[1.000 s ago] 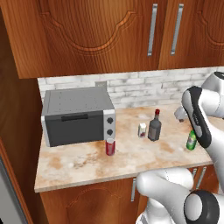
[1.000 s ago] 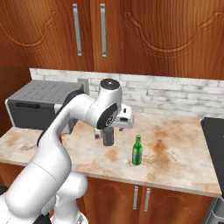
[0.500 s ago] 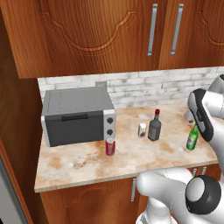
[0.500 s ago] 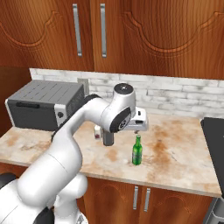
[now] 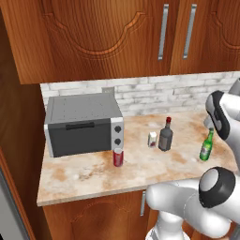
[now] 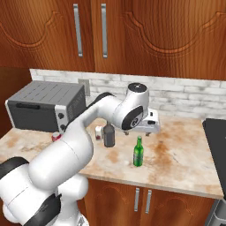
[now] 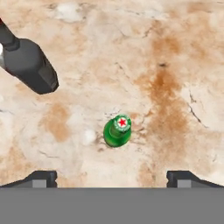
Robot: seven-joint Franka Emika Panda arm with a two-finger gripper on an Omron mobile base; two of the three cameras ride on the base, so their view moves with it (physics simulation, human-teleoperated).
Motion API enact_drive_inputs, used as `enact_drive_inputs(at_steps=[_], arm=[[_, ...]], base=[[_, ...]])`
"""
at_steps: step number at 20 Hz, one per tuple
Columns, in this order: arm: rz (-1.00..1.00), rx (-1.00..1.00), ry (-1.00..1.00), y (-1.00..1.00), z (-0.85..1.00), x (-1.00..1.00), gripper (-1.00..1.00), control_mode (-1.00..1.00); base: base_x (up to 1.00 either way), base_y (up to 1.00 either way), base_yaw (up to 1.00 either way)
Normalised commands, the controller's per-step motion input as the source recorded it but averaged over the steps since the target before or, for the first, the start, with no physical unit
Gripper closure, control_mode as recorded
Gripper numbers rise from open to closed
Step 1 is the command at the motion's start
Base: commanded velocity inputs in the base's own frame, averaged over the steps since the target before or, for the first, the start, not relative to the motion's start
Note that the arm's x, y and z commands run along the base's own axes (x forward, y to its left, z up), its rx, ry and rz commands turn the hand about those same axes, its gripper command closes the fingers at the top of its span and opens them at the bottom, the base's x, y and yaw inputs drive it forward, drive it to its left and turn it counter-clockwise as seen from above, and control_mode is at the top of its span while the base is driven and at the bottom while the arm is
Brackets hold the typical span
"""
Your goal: Move the drinks to the dining counter.
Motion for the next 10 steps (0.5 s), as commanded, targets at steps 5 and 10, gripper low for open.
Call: enact_drive_inputs(at_steps=[5, 10], arm=[[-0.02, 0.01, -0.03, -0.04, -0.40, -0.09, -1.00, -1.00], [-0.01, 0.05, -0.20, -0.03, -0.42, -0.13, -1.00, -1.00]], base=[[0.00, 0.00, 0.00], [0.00, 0.00, 0.00]])
